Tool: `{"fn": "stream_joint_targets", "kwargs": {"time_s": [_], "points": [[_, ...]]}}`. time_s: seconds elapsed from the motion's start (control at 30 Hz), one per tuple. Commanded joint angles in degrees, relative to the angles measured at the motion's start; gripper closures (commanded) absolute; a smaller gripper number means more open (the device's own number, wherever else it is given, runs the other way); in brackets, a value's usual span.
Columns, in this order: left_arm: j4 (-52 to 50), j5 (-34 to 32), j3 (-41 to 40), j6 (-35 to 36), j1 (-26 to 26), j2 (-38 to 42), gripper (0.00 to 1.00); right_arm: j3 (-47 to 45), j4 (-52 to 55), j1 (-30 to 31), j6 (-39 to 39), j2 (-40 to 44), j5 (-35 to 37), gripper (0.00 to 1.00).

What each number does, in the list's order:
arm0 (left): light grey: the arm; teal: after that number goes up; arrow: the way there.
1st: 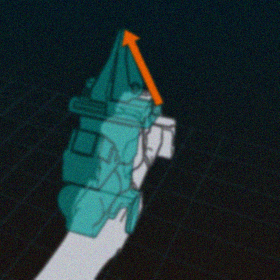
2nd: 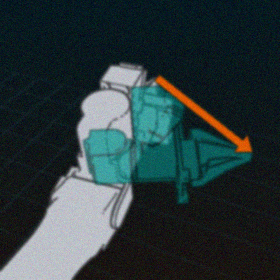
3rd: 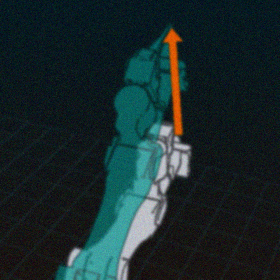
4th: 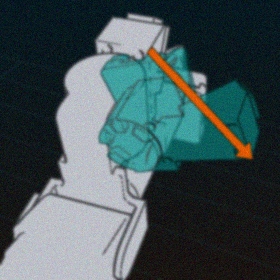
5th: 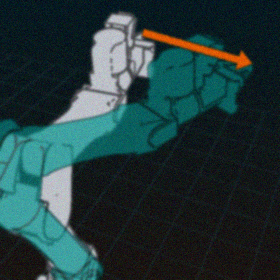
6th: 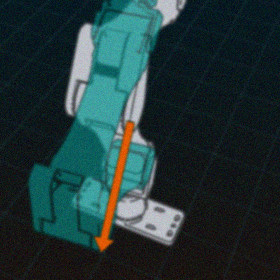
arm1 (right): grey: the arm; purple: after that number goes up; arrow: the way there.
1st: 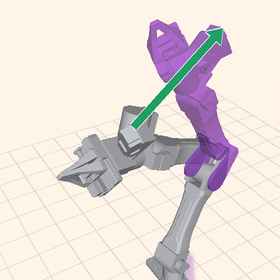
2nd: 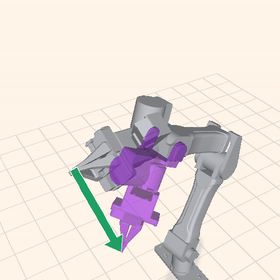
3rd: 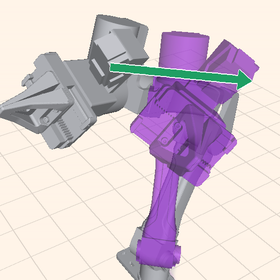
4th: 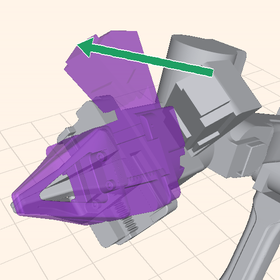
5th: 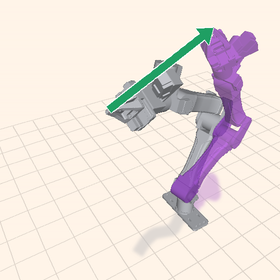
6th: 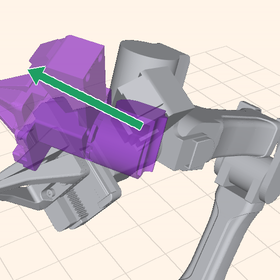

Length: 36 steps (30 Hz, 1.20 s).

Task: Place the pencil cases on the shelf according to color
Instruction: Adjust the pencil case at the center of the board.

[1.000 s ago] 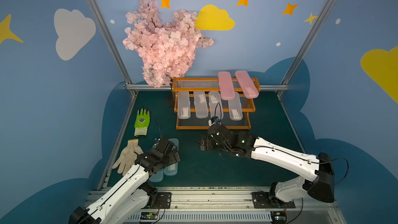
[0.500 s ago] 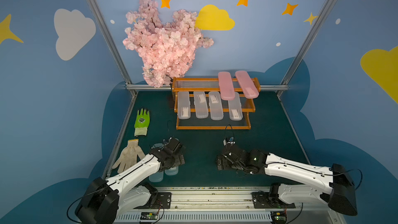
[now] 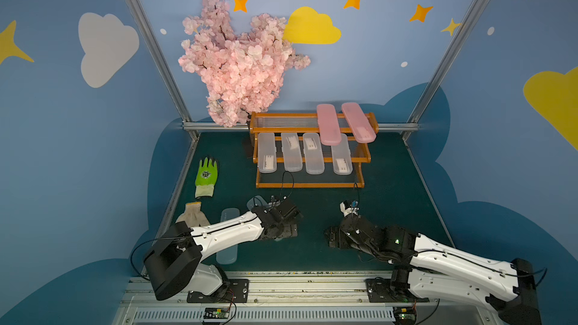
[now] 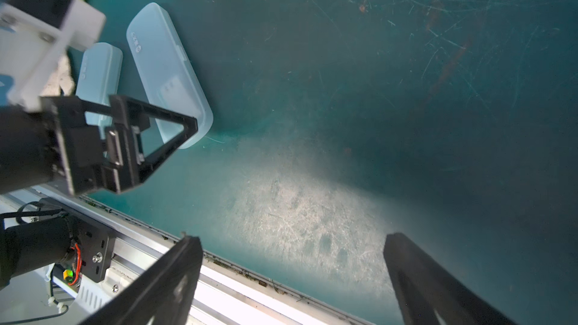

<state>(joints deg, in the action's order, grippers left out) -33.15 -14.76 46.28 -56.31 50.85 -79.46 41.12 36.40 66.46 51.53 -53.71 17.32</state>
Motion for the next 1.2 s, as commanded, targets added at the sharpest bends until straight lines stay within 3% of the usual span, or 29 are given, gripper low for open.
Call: {"fn": "stream_joint_targets", "kwargs": {"time_s": [0.0,0.2,0.33,0.47,0.83,1.17], "points": [[-8.3,-7.3,0.1,-2.3,-0.5,5.0,0.0,0.3,-3.4,0.1,-4.3,-1.8,-2.1,0.04],[-14.4,-13.0,-7.2,-4.1,-7.0,23.1,0.0,10.1,-4.2,0.3,-11.1,-17.5,-6.9,0.03],[-17.2,-12.7,-11.1,-3.9,-14.0,35.0,0.0,21.7,-2.4,0.3,-16.7,-31.3,-9.8,0.02],[-20.3,-12.5,-12.3,-3.4,-18.7,41.7,0.0,32.5,-2.0,0.3,-21.4,-44.3,-12.5,0.01],[-15.5,-6.7,-16.5,1.9,-29.2,37.5,0.0,55.2,1.1,-0.7,-27.6,-67.3,-17.0,0.01],[-8.3,-0.9,-19.8,5.7,-35.6,33.2,0.0,55.2,2.1,-2.6,-25.7,-71.2,-14.0,0.01]]}}
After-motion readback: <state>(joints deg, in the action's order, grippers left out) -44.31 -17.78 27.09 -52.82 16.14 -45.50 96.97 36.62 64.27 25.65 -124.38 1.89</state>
